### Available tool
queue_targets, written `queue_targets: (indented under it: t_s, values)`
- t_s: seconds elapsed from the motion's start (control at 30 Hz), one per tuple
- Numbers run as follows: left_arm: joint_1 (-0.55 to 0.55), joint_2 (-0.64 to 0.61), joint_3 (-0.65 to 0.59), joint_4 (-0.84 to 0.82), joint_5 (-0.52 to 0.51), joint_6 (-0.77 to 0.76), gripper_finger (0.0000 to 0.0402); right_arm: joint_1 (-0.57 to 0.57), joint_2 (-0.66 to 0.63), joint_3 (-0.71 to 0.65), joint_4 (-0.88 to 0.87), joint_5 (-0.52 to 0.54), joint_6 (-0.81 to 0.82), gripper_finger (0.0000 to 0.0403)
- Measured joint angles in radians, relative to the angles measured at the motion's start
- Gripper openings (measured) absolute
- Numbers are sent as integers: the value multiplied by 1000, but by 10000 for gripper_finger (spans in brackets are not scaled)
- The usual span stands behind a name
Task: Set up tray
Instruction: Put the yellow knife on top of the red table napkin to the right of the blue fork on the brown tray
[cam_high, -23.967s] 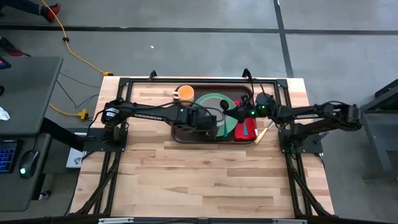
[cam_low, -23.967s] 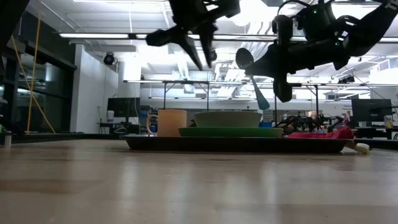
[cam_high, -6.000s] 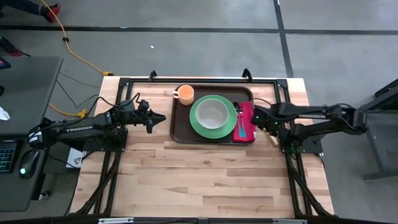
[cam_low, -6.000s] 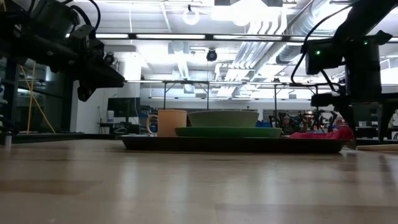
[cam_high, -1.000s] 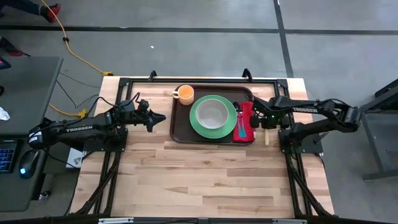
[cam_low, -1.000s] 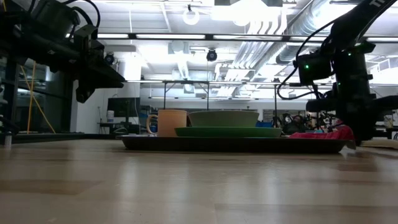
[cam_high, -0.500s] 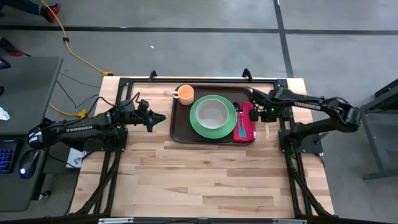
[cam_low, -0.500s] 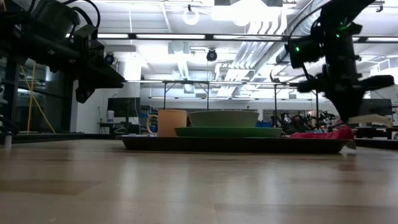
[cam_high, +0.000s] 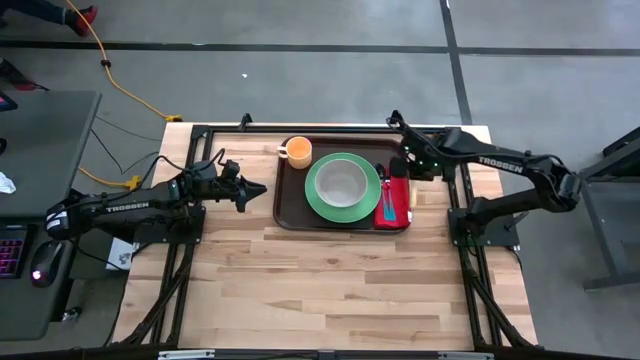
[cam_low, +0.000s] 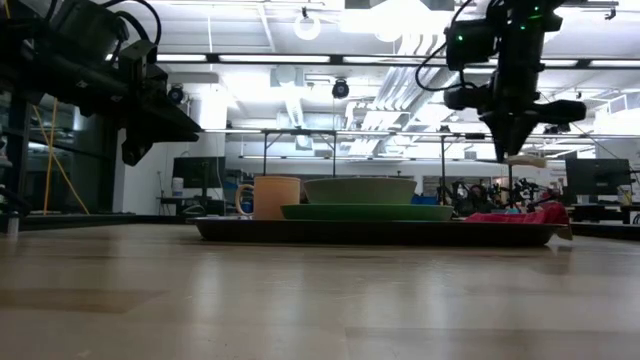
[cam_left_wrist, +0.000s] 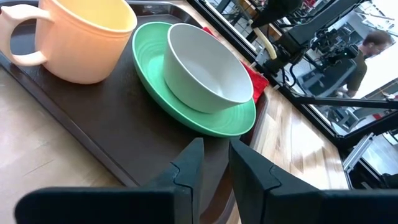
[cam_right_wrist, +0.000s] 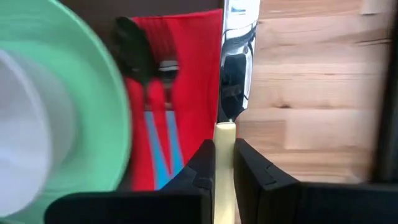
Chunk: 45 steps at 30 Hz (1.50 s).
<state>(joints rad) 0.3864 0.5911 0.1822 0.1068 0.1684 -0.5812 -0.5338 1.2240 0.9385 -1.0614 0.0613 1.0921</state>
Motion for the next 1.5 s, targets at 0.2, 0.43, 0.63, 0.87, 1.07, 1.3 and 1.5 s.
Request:
queue_targets:
  t_s: [0.2, 0.43, 0.63, 0.87, 1.07, 1.3, 1.5]
  values:
    - [0, 0, 0, 0, -6, 0, 106, 46, 1, -32, 107, -14, 56, 14]
    - [0, 0, 0, 1, -6, 0, 106, 99, 71, -38, 161, -18, 75, 17]
    - [0, 0, 0, 1, -3, 0, 106, 119, 178, -38, 192, -26, 55, 17]
    - [0, 0, 0, -2, 6, 0, 106, 117, 280, -38, 213, -23, 35, 19]
    - [0, 0, 0, -5, 6, 0, 106, 115, 345, -38, 221, -29, 33, 20]
    - [0, 0, 0, -5, 7, 0, 106, 115, 367, -38, 218, -20, 32, 21]
    - [0, 0, 0, -5, 7, 8, 106, 108, 367, -38, 203, -8, 29, 21]
